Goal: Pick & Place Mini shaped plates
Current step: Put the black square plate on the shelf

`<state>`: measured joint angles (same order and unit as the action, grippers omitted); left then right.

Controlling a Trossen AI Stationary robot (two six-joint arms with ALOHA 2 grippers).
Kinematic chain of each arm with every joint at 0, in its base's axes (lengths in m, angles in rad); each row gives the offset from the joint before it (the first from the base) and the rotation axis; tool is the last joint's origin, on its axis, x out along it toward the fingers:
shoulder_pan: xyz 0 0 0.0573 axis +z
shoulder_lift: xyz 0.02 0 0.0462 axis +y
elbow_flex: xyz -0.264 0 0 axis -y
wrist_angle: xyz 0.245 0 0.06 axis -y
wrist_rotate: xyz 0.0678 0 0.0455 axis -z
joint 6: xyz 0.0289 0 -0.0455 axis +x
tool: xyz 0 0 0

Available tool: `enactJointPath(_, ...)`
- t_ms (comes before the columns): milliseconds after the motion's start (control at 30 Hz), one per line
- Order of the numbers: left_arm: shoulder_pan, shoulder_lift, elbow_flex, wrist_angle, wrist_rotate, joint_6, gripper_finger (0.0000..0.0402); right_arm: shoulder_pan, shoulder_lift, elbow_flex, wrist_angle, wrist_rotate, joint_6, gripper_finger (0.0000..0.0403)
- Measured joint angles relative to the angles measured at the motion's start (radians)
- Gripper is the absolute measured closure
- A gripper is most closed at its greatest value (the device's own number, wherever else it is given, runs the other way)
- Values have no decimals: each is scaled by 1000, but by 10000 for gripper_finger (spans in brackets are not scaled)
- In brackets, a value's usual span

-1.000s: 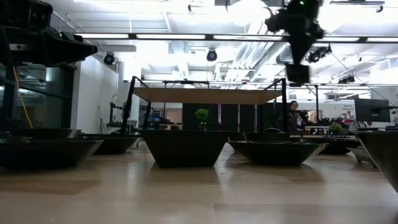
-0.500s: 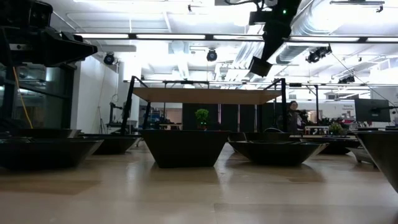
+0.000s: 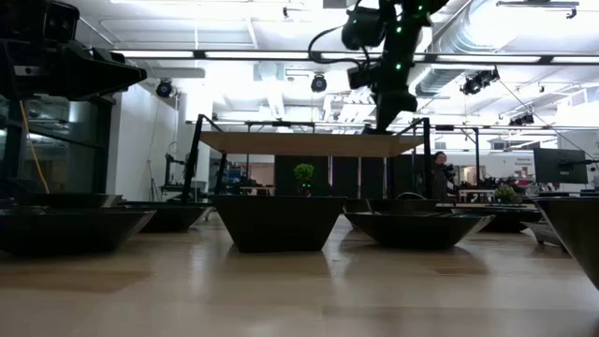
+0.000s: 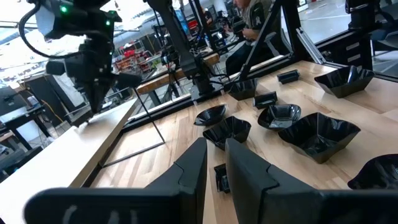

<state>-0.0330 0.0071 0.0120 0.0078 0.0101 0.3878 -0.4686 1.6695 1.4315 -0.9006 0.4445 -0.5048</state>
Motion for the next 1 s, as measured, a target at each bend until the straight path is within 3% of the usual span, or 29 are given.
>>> enactJointPath(333,0,0,0,0,0,0,346,0,12,0,23,11,5,403)
enactJointPath(533,0,0,0,0,0,0,346,0,11,0,23,-41,22,398)
enactJointPath(1000,0,0,0,0,0,0,346,-3,7,0,5,-80,64,305)
